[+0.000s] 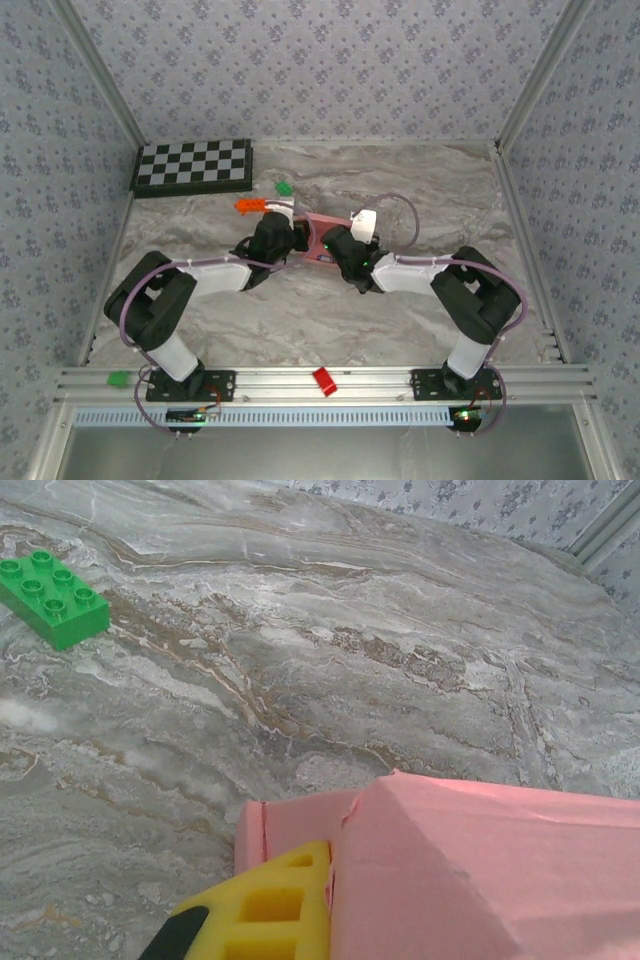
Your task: Fold the paper box
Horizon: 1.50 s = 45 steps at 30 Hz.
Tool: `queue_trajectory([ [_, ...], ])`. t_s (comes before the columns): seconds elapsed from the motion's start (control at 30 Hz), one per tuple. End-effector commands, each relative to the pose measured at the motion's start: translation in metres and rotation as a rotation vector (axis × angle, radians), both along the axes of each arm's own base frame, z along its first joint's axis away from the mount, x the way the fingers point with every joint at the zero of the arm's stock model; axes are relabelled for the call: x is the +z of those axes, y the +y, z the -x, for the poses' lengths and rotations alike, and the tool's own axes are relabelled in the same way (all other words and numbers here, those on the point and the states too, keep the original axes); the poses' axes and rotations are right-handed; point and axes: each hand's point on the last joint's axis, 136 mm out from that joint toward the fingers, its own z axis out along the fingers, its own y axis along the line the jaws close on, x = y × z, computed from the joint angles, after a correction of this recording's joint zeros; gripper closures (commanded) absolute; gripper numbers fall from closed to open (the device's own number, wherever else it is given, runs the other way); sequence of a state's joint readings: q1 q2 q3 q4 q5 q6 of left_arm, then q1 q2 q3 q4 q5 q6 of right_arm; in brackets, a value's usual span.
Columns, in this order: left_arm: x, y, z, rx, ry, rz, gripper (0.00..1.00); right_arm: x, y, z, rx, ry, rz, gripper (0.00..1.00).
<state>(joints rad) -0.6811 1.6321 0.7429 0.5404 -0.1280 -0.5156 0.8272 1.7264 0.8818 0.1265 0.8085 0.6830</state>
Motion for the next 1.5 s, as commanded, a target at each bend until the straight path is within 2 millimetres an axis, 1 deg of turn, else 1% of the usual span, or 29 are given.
queue_trajectory([
  [0.0,-0.038,0.006,0.023,-0.014,0.120,-0.061,1.00,-0.021,-0.008,0.012,-0.015,0.054,0.059,0.87],
  [0.4,-0.053,0.010,0.036,-0.002,0.142,-0.085,0.98,-0.023,-0.003,0.024,0.004,0.052,0.079,0.83],
  [0.7,-0.060,0.009,0.044,-0.006,0.152,-0.100,0.98,-0.024,-0.002,0.030,0.014,0.058,0.091,0.80],
  [1.13,-0.074,0.019,0.052,0.038,0.180,-0.147,0.97,-0.028,0.005,0.037,0.057,0.089,0.080,0.77],
  [1.33,-0.079,0.026,0.054,0.062,0.191,-0.164,0.93,-0.028,0.007,0.040,0.069,0.127,0.083,0.76],
  [1.47,-0.082,0.028,0.056,0.070,0.200,-0.177,0.92,-0.029,0.009,0.042,0.084,0.158,0.083,0.75],
])
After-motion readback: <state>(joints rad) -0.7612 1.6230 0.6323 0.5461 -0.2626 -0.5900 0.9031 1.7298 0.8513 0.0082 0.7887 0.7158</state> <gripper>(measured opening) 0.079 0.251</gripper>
